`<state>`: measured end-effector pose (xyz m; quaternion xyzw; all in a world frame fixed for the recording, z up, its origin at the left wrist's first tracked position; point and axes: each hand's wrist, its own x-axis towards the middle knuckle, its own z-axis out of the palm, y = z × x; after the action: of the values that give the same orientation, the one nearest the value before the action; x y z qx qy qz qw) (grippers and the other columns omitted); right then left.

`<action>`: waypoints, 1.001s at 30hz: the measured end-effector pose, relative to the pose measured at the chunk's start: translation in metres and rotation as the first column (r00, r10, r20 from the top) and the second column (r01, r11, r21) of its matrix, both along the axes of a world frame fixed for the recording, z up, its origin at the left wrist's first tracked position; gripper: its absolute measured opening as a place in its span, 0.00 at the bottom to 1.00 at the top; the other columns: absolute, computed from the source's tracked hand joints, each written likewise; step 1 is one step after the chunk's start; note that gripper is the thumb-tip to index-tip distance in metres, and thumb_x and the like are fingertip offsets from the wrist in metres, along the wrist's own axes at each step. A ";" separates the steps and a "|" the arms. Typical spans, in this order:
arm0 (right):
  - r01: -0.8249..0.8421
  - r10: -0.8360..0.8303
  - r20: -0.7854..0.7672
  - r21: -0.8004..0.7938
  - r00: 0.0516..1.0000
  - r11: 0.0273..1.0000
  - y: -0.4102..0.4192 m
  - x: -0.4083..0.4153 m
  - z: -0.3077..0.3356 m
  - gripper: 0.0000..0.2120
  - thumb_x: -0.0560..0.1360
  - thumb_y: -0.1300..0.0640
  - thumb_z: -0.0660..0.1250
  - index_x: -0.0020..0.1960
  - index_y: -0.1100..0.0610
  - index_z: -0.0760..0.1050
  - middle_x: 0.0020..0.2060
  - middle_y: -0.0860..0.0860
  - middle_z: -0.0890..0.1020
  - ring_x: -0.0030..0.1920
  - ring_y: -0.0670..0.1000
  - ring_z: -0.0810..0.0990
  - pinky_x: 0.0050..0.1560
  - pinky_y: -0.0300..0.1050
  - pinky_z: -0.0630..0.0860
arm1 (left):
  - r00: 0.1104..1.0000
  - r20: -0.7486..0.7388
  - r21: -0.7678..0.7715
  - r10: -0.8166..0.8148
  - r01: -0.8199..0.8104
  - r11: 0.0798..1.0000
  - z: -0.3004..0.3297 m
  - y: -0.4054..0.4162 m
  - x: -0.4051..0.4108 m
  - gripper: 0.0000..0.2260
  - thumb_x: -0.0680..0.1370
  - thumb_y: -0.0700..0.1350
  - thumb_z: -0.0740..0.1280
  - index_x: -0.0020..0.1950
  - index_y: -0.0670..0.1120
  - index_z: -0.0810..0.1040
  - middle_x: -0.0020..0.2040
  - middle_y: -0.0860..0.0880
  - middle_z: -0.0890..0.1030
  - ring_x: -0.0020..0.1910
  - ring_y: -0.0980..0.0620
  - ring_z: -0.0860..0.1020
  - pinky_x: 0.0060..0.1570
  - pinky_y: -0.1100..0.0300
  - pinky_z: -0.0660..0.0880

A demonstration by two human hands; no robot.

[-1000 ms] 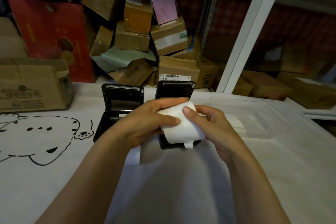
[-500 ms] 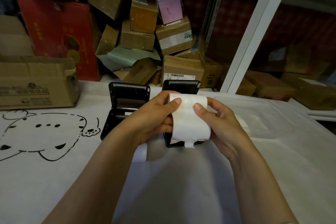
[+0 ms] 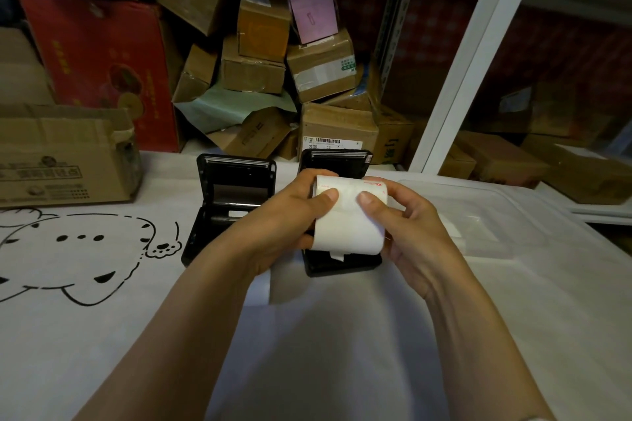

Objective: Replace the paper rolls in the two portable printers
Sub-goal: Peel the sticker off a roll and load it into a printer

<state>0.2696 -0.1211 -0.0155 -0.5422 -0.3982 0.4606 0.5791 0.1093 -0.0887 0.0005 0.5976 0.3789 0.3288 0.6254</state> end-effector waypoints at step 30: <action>0.143 -0.130 0.115 -0.117 0.985 0.983 0.004 0.019 -0.020 0.03 0.75 0.54 0.69 0.48 0.50 0.75 0.48 0.51 0.81 0.45 0.51 0.80 0.41 0.46 0.80 | 0.670 -0.713 0.569 0.209 0.378 0.731 -0.055 0.026 0.009 0.18 0.73 0.54 0.69 0.62 0.51 0.78 0.57 0.51 0.79 0.59 0.51 0.72 0.60 0.52 0.71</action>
<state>0.2885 -0.1171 -0.0358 -0.6273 -0.3608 0.4142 0.5522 0.1182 -0.0625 -0.0549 0.8800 0.4203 0.1410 0.1707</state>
